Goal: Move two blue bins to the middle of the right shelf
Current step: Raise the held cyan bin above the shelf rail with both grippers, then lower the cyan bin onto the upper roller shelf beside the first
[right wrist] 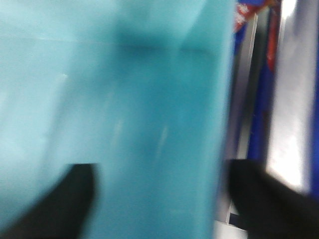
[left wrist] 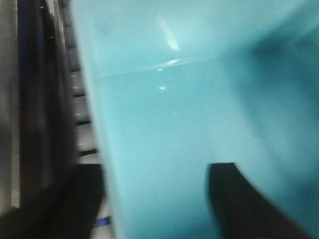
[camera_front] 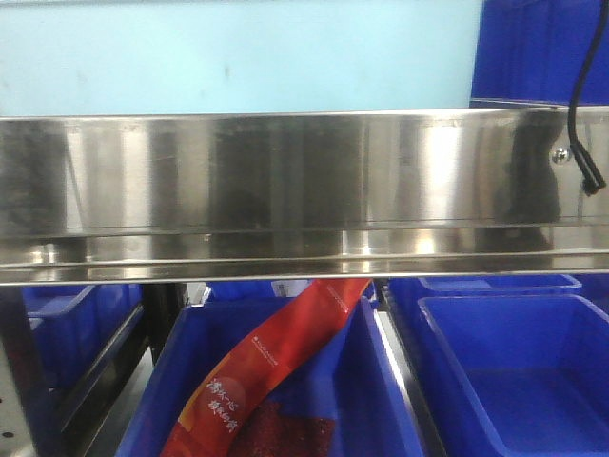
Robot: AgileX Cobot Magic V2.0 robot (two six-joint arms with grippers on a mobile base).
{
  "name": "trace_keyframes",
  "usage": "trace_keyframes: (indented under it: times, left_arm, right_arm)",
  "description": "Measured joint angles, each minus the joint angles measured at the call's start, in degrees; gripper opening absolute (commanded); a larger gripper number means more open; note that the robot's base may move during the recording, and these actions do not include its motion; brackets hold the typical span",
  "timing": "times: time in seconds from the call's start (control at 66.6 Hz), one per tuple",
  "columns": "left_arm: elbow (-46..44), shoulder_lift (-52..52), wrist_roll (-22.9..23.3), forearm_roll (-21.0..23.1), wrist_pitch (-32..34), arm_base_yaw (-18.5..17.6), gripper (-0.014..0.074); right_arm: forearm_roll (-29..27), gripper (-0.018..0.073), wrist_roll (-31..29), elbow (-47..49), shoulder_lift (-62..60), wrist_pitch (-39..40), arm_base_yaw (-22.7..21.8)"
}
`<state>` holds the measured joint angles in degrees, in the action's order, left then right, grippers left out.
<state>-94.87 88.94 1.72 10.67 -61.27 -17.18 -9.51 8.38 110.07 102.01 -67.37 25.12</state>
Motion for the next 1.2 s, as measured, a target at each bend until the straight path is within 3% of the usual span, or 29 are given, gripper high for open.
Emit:
trace_keyframes:
  times: [0.09, 0.376, 0.421, 0.481, 0.616, 0.676, 0.781, 1.007, 1.202]
  left_arm:
    - [-0.22, -0.60, -0.10, 0.94, 0.12, -0.11, 0.0603]
    - [-0.34, -6.54, -0.14, 1.09, 0.35, -0.11, 0.0563]
    - [-0.34, -8.28, -0.14, 1.13, 0.35, -0.11, 0.0519]
    - [-0.34, -10.55, -0.14, 0.57, 0.35, -0.11, 0.0396]
    - [-0.34, -14.80, -0.14, -1.80, 0.35, -0.11, 0.0061]
    - [-0.34, -16.79, -0.14, -2.99, 0.35, -0.11, -0.0116]
    - [1.53, -20.15, -0.24, -5.02, 0.49, -0.11, -0.0111]
    - [14.53, -30.44, 1.24, -9.34, 6.96, -0.11, -0.0111]
    - [32.20, -42.29, 1.48, -10.25, 19.03, -0.11, -0.0111]
  right_arm:
    - [0.65, 0.0559, 0.09, 0.10, -0.14, 0.13, 0.13]
    - [7.05, 0.0558, 0.12, 0.10, -6.44, 0.75, 0.13]
    - [8.09, 0.0538, 0.23, 0.10, -7.97, 0.76, 0.13]
    - [9.07, 0.0480, 0.23, 0.10, -9.66, 0.76, 0.13]
    - [10.23, 0.0199, 0.23, 0.10, -13.29, 0.54, 0.13]
    - [10.37, 0.0029, -0.19, 0.10, -14.52, -0.61, 0.13]
    - [10.73, -0.0167, -1.44, -1.92, -16.86, -1.74, 0.13]
    - [13.65, -0.0162, -2.13, -15.80, -24.51, 4.33, 0.13]
    - [13.98, -0.0162, -2.42, -31.40, -33.40, 14.22, 0.13]
